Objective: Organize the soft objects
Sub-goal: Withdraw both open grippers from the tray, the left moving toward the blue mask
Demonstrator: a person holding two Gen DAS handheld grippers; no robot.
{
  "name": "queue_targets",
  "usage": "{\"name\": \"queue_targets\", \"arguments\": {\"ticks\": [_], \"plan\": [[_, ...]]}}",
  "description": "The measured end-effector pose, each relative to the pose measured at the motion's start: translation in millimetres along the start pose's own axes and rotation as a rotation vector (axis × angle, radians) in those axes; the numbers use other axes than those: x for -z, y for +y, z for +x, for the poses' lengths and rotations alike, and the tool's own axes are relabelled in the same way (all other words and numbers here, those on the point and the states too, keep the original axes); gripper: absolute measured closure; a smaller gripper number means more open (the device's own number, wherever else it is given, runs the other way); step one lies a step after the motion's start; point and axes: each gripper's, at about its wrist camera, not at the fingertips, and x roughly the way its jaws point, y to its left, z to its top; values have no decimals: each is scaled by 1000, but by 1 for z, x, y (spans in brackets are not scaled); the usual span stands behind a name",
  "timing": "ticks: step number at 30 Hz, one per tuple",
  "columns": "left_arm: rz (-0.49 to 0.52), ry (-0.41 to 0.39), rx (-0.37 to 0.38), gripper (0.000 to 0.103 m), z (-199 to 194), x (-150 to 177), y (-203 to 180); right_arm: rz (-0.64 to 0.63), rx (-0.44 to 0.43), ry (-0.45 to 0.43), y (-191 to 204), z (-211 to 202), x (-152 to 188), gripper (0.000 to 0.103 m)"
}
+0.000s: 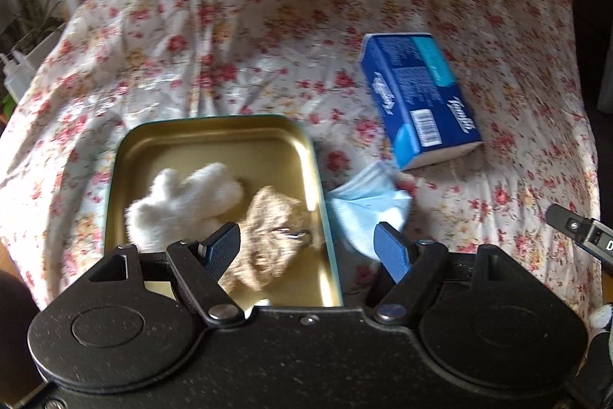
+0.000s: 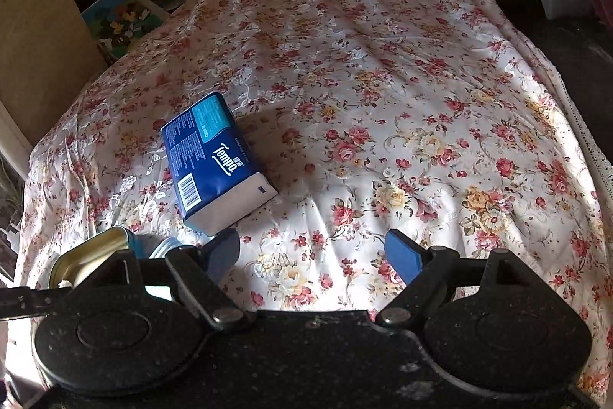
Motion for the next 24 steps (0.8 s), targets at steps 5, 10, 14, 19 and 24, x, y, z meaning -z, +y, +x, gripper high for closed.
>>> {"name": "queue_targets", "arguments": {"ticks": [5, 10, 14, 19, 24], "plan": [[50, -13, 25, 31, 11, -3, -23, 26, -6, 14, -5, 3, 0, 20], [89, -8, 31, 31, 27, -5, -41, 50, 14, 27, -13, 11, -1, 20], [108, 6, 24, 31, 41, -6, -52, 73, 5, 42, -19, 16, -1, 19], [123, 10, 11, 31, 56, -10, -63, 82, 4, 63, -22, 22, 0, 19], [127, 23, 7, 31, 71, -14, -72, 102, 3, 77, -28, 26, -1, 19]]}}
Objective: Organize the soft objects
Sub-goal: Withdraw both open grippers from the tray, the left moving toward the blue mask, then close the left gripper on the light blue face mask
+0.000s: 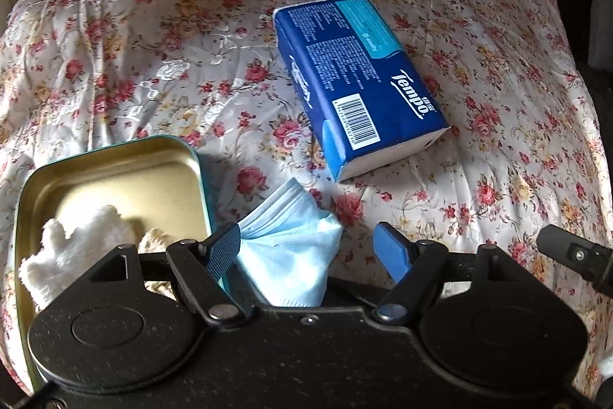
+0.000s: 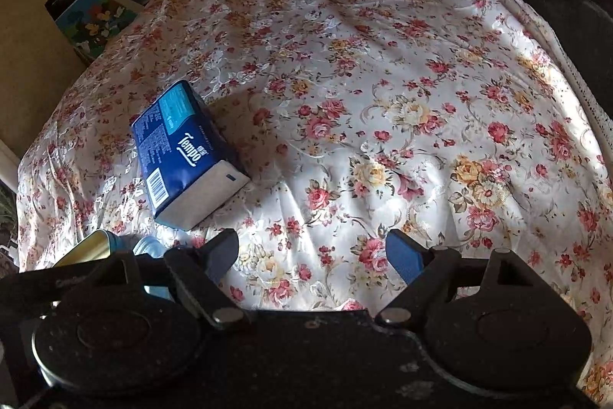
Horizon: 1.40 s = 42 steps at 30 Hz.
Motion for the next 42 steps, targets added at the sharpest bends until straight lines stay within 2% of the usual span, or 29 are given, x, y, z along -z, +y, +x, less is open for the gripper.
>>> {"name": "queue_targets", "arguments": {"ticks": [5, 9, 15, 17, 19, 24, 28, 30, 33, 35, 42], "plan": [[32, 23, -36, 31, 16, -1, -5, 20, -2, 17, -6, 5, -1, 19], [35, 62, -30, 31, 27, 1, -3, 32, -5, 30, -8, 8, -2, 18], [53, 74, -35, 31, 36, 2, -5, 33, -9, 37, -7, 10, -1, 18], [50, 82, -32, 35, 38, 2, -6, 34, -8, 38, -7, 11, -1, 18], [54, 79, -33, 49, 37, 3, -7, 36, -7, 38, -7, 10, -1, 18], [47, 44, 8, 57, 27, 2, -11, 41, -3, 39, -8, 11, -1, 18], [46, -23, 73, 57, 8, -2, -17, 40, -2, 39, -8, 11, -1, 18], [53, -63, 96, 53, -2, -5, -20, 42, 2, 41, -8, 12, -1, 18], [87, -106, 55, 32, -9, -7, -20, 44, 1, 48, -9, 14, -2, 18], [96, -102, 21, 31, -6, -7, -17, 42, -3, 50, -8, 13, -1, 18], [60, -23, -7, 30, 16, -8, -2, 42, -11, 49, -9, 12, -2, 18]]}}
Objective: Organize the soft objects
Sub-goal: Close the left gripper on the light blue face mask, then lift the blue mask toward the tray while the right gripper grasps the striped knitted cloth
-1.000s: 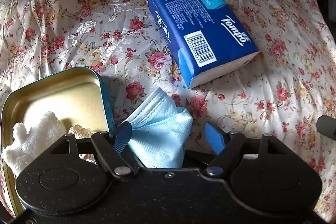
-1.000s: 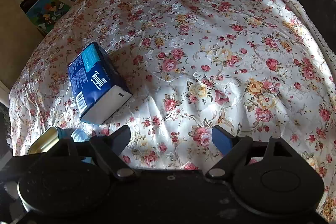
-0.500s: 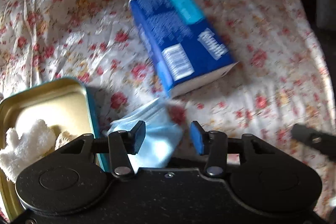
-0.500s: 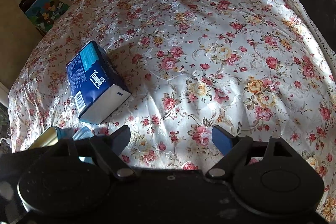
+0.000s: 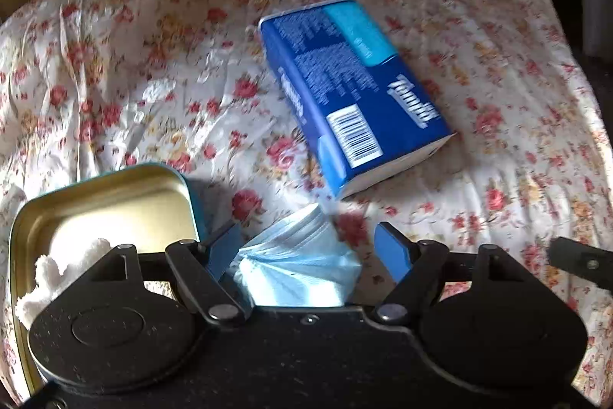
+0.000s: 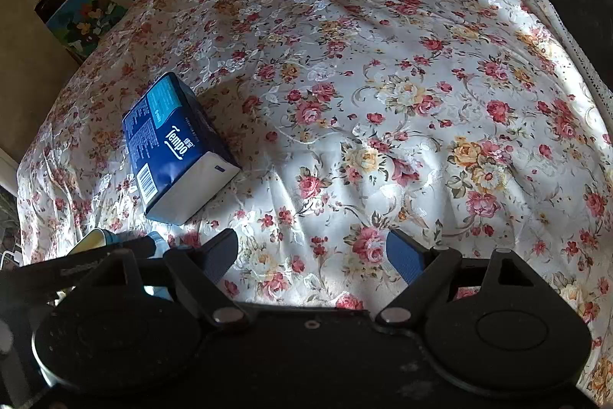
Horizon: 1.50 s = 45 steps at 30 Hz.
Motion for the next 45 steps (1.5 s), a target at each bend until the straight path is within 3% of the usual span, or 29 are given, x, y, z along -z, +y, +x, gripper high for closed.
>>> {"name": "queue_targets", "arguments": {"ticks": [20, 28, 35, 37, 39, 45], "plan": [[79, 103, -28, 23, 31, 12, -13, 6, -8, 18, -2, 4, -1, 18], [-19, 56, -56, 22, 19, 3, 0, 4, -11, 19, -2, 4, -1, 18], [-2, 166, -37, 22, 41, 12, -3, 2, -12, 17, -2, 4, -1, 18], [0, 165, -38, 29, 40, 12, -6, 3, -12, 15, -2, 4, -1, 18], [-14, 151, -25, 42, 36, 11, -6, 0, -11, 14, -3, 4, -1, 18], [-44, 96, 25, 49, 13, 5, -7, 13, 13, -8, -9, 3, -4, 18]]}}
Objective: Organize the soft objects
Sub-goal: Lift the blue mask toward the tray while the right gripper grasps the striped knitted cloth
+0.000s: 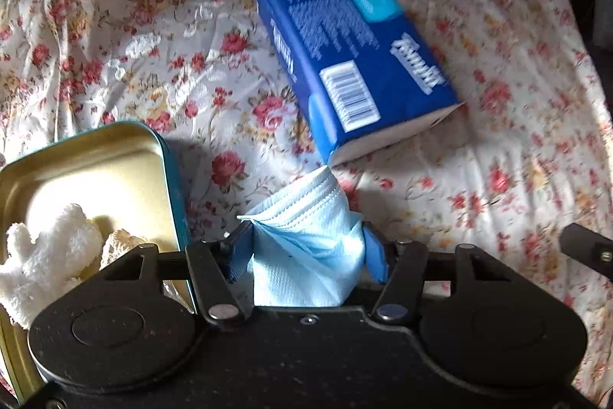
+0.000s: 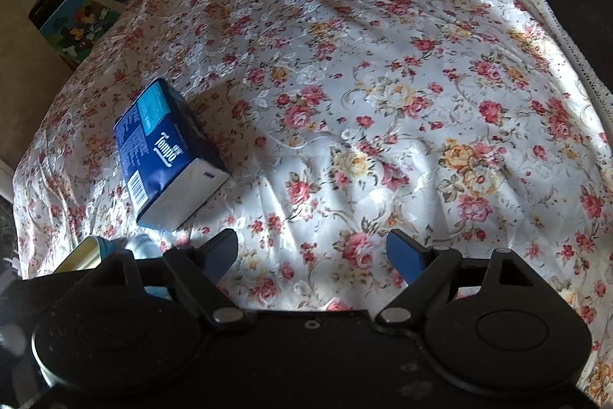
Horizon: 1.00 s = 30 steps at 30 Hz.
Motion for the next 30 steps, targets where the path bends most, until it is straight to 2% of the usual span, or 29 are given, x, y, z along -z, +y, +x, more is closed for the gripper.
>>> {"name": "queue_targets", "arguments": {"ticks": [8, 15, 18, 22, 24, 26, 30], "plan": [[-11, -89, 108, 49, -52, 8, -16, -5, 40, -51, -3, -9, -2, 18], [-3, -109, 223, 49, -87, 29, -25, -56, 92, -179, -4, -37, 7, 18], [23, -109, 227, 49, -96, 36, -26, -42, 116, -185, -16, -46, 19, 18], [49, -106, 229, 49, -105, 44, -21, -9, 150, -128, -37, -51, 43, 18], [48, -100, 232, 49, -110, 48, -18, 27, 132, -104, -42, -56, 51, 18], [49, -101, 237, 49, -116, 52, -15, 28, 120, -108, -38, -65, 54, 18], [50, -114, 243, 49, -126, 57, -8, -31, 173, -179, -18, -86, 70, 15]]}}
